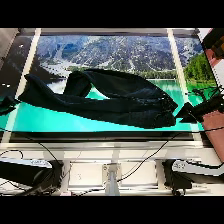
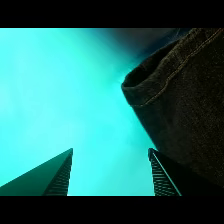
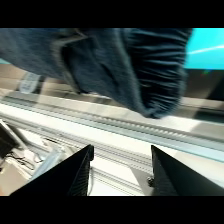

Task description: Fold the clothes and pants, and hang the long-sleeved shirts on hangers.

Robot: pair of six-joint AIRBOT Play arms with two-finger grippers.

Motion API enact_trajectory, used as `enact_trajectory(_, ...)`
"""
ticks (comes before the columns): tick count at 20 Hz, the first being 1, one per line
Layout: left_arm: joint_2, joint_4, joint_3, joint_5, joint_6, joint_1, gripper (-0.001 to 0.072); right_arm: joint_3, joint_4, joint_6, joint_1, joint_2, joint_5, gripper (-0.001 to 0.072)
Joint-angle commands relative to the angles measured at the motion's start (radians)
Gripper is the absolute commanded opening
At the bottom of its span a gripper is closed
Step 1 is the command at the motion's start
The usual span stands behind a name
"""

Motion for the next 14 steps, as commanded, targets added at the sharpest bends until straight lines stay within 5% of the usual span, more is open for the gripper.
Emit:
enact_trajectory(1,-0.050,-0.073,0.000,0.037,0.065,-0.030,0.0500,0.000,0.072,0.010,0.000,0.001,0.001,0.0417)
enact_trajectory(3,-0.073,-0.084,0.000,0.066,0.064,-0.056,0.0499,0.000,0.094,0.012,0.000,0.001,0.002,0.0417)
enact_trajectory(7,-0.085,-0.085,0.000,0.116,0.100,-0.117,0.0339,0.000,0.107,0.010,0.002,0.001,0.001,0.0409)
enact_trajectory(8,-0.085,-0.085,0.000,0.119,0.106,-0.130,0.0300,0.000,0.112,-0.004,0.002,0.001,0.001,0.0324)
enact_trajectory(10,-0.084,-0.107,0.000,0.118,0.142,-0.145,0.0031,0.000,0.176,-0.053,0.002,0.012,-0.014,0.0254)
enact_trajectory(14,-0.014,-0.132,0.016,0.114,0.195,-0.148,0.0026,-0.001,0.233,-0.127,0.001,0.097,-0.078,0.0254)
